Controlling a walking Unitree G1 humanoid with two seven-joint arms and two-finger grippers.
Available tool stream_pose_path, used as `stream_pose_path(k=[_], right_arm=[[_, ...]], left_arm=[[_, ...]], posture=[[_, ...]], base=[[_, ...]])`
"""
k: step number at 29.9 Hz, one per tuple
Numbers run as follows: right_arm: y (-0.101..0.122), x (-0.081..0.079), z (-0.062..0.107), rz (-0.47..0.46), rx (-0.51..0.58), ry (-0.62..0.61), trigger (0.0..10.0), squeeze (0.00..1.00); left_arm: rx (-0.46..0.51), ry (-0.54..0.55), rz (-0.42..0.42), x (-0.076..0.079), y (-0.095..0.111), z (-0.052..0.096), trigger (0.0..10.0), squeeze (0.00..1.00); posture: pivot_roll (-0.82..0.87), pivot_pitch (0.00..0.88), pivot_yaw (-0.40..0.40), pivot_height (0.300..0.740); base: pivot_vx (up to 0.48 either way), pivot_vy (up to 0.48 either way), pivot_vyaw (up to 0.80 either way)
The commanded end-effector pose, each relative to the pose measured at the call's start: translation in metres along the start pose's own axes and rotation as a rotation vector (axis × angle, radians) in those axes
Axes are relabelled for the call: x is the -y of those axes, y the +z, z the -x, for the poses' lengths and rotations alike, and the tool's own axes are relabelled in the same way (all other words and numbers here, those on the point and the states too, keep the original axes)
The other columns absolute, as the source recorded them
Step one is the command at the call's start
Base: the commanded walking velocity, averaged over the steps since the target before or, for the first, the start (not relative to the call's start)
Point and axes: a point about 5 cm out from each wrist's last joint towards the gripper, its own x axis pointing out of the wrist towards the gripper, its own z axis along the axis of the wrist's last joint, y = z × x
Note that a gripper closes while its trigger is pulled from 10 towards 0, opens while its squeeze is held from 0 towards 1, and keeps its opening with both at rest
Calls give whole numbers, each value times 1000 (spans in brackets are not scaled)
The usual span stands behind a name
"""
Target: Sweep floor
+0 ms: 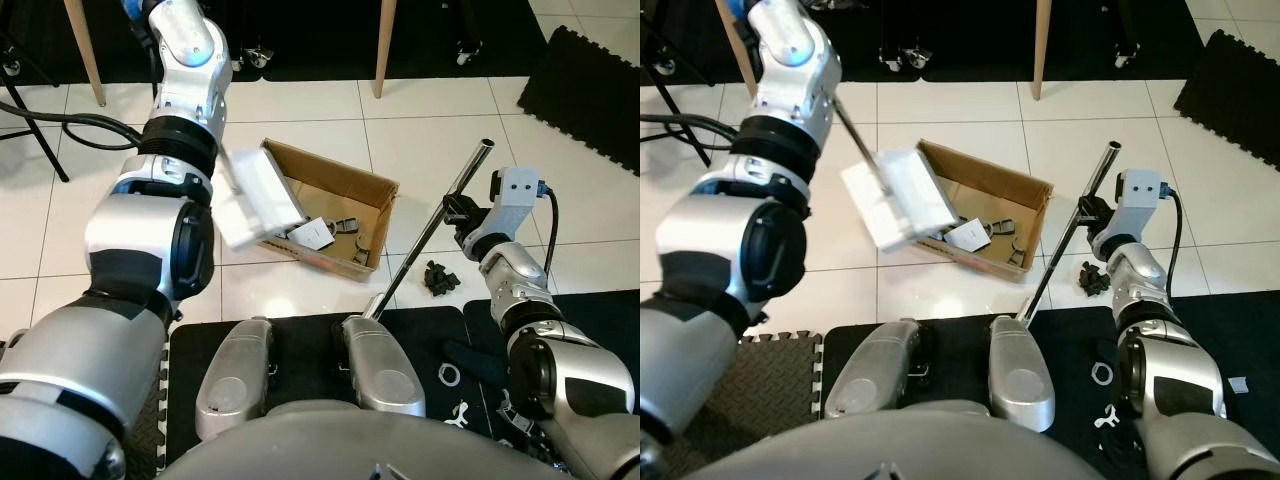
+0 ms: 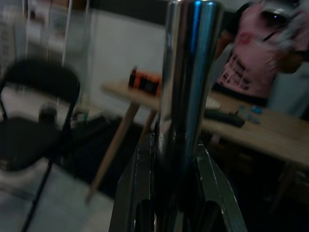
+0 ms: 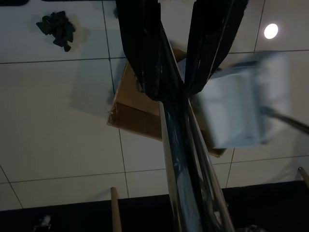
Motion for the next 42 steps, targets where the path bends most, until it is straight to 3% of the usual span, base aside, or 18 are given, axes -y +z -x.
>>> stream_pose_path(k=[1, 2, 4, 5, 6, 10, 15, 19, 21, 24, 26, 28, 31, 32, 35, 37, 40, 42], right_arm=[[-11, 3, 4, 7, -59, -12, 10000, 0], [-10, 3, 4, 7, -58, -12, 10000, 0], [-10, 3, 4, 7, -58, -12, 10000, 0], [-10, 3, 4, 8, -59, -12, 10000, 0], [-10, 3, 4, 8, -59, -12, 10000, 0], [-9, 3, 3, 9, -58, -11, 10000, 0], [-9, 3, 3, 9, -57, -11, 10000, 0], [-9, 3, 3, 9, -58, -13, 10000, 0], [-10, 3, 4, 8, -59, -13, 10000, 0], [-10, 3, 4, 7, -59, -13, 10000, 0], [-11, 3, 4, 9, -62, -10, 10000, 0], [-11, 3, 4, 9, -63, -10, 10000, 0], [-11, 3, 4, 9, -62, -10, 10000, 0], [-11, 3, 4, 9, -62, -10, 10000, 0], [-12, 3, 4, 9, -65, -12, 10000, 0], [-12, 3, 4, 8, -65, -13, 10000, 0], [-12, 3, 5, 8, -66, -13, 10000, 0], [-13, 3, 5, 8, -67, -13, 10000, 0]], left_arm=[[114, -32, -65, 11, 16, 1, 10000, 0], [224, -76, -200, 17, 22, 3, 10000, 0], [224, -76, -200, 17, 22, 3, 10000, 0], [319, -126, -291, 25, 27, 8, 10000, 0], [319, -126, -291, 25, 27, 8, 10000, 0], [182, -150, -68, 30, 26, 8, 10000, 0], [308, -210, -180, 37, 33, 13, 10000, 0], [180, -161, -78, 29, 24, 8, 10000, 0], [289, -152, -188, 29, 29, 10, 10000, 0], [380, -168, -207, 32, 36, 15, 10000, 0], [98, -88, 40, 25, 21, 8, 10000, 0], [61, -86, 37, 25, 15, 8, 10000, 0], [358, -248, -354, 43, 25, 20, 10000, 0], [373, -274, -353, 46, 25, 24, 10000, 0], [62, -196, 94, 39, 16, 17, 10000, 0], [-57, -125, 221, 32, 9, 13, 10000, 0], [5, -133, 147, 29, 11, 11, 10000, 0], [191, -190, -50, 32, 22, 14, 10000, 0]], posture=[[-74, 40, -52, 740], [-69, 37, -52, 740], [-69, 37, -52, 740], [-68, 36, -53, 740], [-68, 36, -53, 740], [-73, 33, -51, 740], [-71, 32, -51, 740], [-72, 35, -50, 740], [-70, 38, -51, 740], [-70, 38, -51, 740], [-68, 40, -52, 740], [-72, 43, -52, 740], [-70, 44, -53, 740], [-69, 44, -54, 740], [-70, 46, -54, 740], [-70, 46, -54, 740], [-74, 49, -53, 740], [-72, 49, -53, 740]], base=[[0, 0, 0], [0, 0, 0], [0, 0, 0], [0, 0, 0], [0, 0, 0], [0, 0, 0], [0, 0, 0], [0, 0, 0], [0, 0, 0], [0, 0, 0], [0, 0, 0], [0, 0, 0], [0, 0, 0], [0, 0, 0], [0, 0, 0], [0, 0, 0], [0, 0, 0], [0, 0, 0]])
